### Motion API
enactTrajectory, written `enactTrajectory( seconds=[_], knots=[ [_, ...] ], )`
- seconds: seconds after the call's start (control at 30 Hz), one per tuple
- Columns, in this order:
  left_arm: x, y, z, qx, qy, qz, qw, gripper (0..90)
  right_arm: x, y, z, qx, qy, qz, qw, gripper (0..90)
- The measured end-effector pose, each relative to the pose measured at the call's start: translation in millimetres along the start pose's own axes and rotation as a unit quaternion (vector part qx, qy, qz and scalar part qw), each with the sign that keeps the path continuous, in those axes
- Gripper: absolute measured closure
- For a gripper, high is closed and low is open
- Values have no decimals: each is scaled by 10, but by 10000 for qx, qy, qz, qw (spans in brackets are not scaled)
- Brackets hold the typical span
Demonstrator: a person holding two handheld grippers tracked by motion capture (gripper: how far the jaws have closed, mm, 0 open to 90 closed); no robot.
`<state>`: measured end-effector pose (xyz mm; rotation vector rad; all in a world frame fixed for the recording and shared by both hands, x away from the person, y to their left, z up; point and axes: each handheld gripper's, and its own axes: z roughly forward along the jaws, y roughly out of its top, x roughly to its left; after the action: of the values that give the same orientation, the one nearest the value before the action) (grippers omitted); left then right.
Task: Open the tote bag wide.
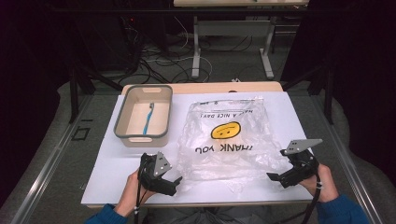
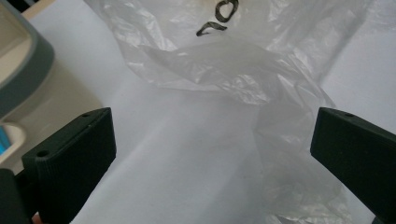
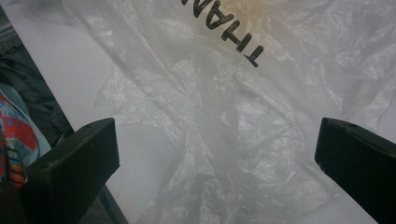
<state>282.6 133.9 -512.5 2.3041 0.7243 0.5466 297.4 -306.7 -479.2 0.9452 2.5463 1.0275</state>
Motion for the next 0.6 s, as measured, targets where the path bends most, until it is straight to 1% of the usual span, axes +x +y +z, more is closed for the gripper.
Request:
enactTrajectory(
  seconds=[0.03,0.07,0.1,0.13,0.17,0.2,0.23,0.3,0.33,0.37,0.43,0.47,0.5,0.57,0.6],
  knots=[
    [-19,-5,23,4,24,29,10000,8,5,-8,-6,26,30,-26,10000,0],
    [-22,-2,31,113,-82,105,9998,11,11,-13,-14,46,45,-9,10000,0],
    [-46,-8,60,100,-74,88,9999,11,11,-13,-14,46,45,-9,10000,0],
    [-57,-8,73,178,-162,130,9996,14,26,-35,-26,11,61,-7,10000,0],
    [-78,-11,95,212,-187,119,9995,16,31,-44,-36,56,23,-10,10000,0],
    [-93,-12,116,251,-216,157,9993,16,32,-56,-37,80,38,-18,10000,0],
    [-114,-16,143,245,-202,172,9994,18,42,-69,-33,121,22,58,9999,0],
    [-142,-14,175,354,-303,165,9988,18,44,-86,-19,118,15,67,9999,0],
    [-157,-18,196,349,-299,170,9988,18,41,-122,-2,232,33,82,9997,0],
    [-165,-16,203,418,-364,184,9983,17,46,-146,13,263,30,82,9996,0],
    [-173,-21,212,455,-408,230,9979,15,54,-166,23,297,55,76,9995,0],
    [-173,-24,214,494,-444,215,9976,11,60,-189,24,305,6,96,9995,0],
    [-173,-30,219,513,-482,192,9973,3,65,-228,16,409,34,130,9991,0],
    [-192,-49,239,628,-605,172,9960,3,66,-269,40,465,-20,132,9988,0],
    [-192,-49,239,628,-605,172,9960,3,63,-290,50,495,-51,127,9987,0]
  ],
)
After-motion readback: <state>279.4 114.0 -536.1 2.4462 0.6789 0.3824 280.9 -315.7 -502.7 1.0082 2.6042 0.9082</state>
